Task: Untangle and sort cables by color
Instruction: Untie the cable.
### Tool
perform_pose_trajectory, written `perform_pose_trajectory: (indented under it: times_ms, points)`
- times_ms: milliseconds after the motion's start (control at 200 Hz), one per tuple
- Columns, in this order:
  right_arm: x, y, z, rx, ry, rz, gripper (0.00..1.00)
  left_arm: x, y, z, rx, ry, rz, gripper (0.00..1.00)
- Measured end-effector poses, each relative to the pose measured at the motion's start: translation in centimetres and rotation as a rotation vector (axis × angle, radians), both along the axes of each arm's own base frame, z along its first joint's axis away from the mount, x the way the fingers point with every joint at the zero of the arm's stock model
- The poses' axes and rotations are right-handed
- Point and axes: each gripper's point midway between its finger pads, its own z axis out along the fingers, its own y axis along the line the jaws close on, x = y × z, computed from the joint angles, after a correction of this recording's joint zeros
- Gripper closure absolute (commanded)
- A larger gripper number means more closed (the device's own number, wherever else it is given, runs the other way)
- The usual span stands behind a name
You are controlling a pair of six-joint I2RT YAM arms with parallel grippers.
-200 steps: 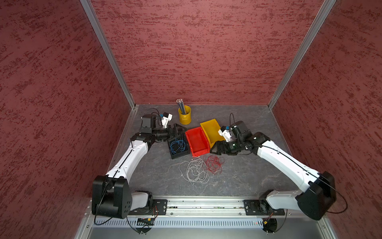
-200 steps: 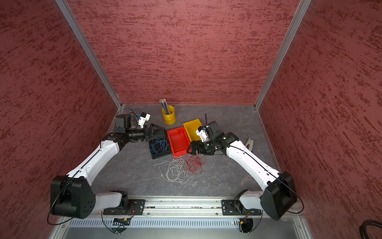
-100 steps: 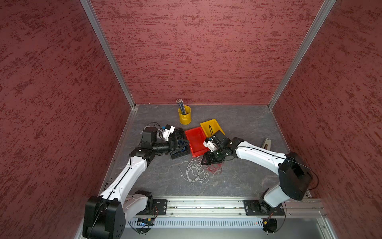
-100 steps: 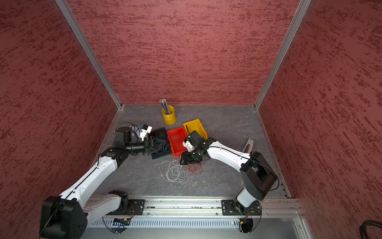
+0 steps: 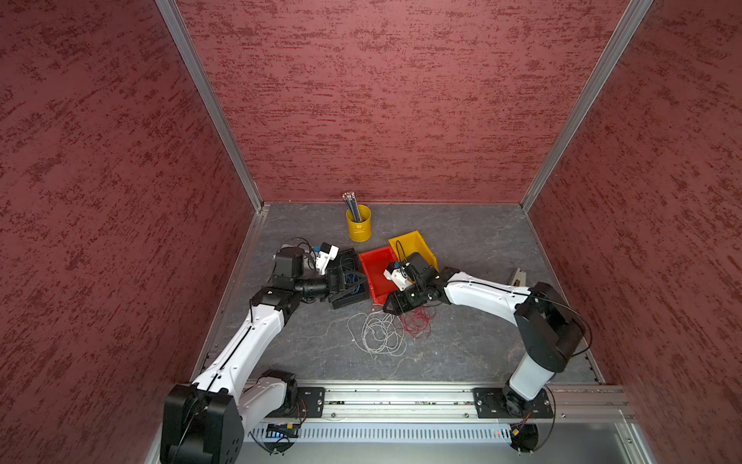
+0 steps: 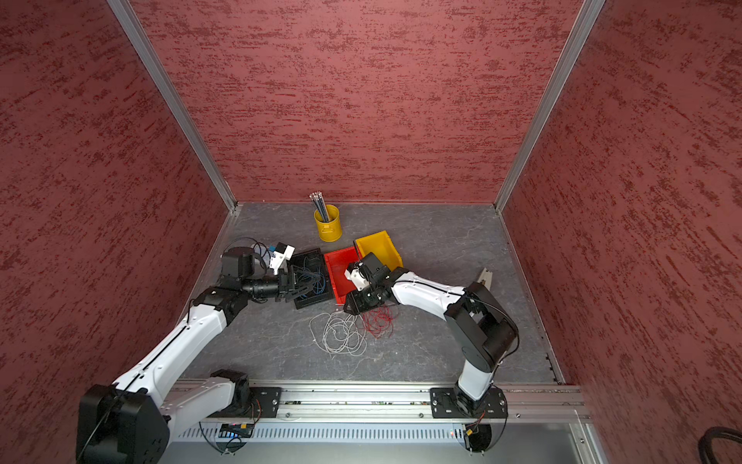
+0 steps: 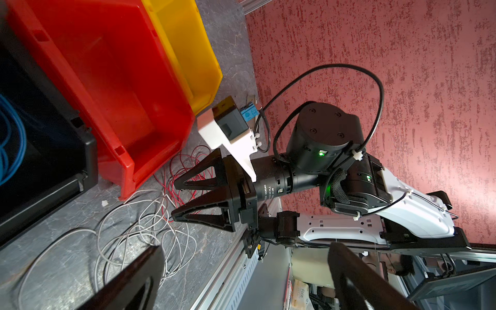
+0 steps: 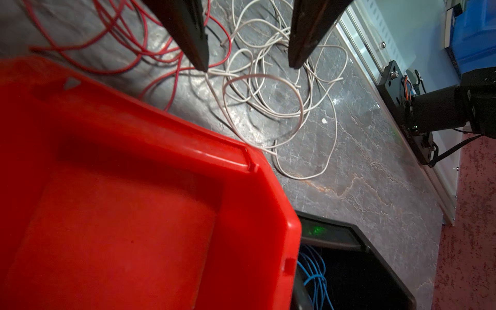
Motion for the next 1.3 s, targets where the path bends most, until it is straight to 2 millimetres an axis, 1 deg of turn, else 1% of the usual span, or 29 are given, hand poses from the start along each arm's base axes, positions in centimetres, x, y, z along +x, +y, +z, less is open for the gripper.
perform_pose_trajectory:
  times_ms: [205,296,601,982,1142,1297]
  points:
    - [0.5,0.4,-1.7,-0.021,0.005,0.018,0.49,0.0,0.6,0.2,-0.005,0.004,0.016,0.0]
    - [0.5,0.4,-2.0,-0.024,0.005,0.022,0.5,0.0,0.7,0.2,-0.006,0.004,0.019,0.0]
    - [0.8,1.3,-1.3,0.026,-0.012,0.039,0.52,0.0,0.9,-0.4,-0.001,0.04,0.025,0.0]
    - [0.6,2.4,-0.4,0.092,-0.013,0.067,0.56,0.1,1.0,-0.9,0.002,0.067,0.027,0.0]
    - [0.4,2.8,0.0,0.118,-0.006,0.084,0.6,0.1,1.0,-1.0,0.002,0.073,0.026,0.0]
    - [0.2,2.8,0.0,0.124,-0.001,0.097,0.59,0.2,1.0,-1.3,0.003,0.084,0.026,0.0]
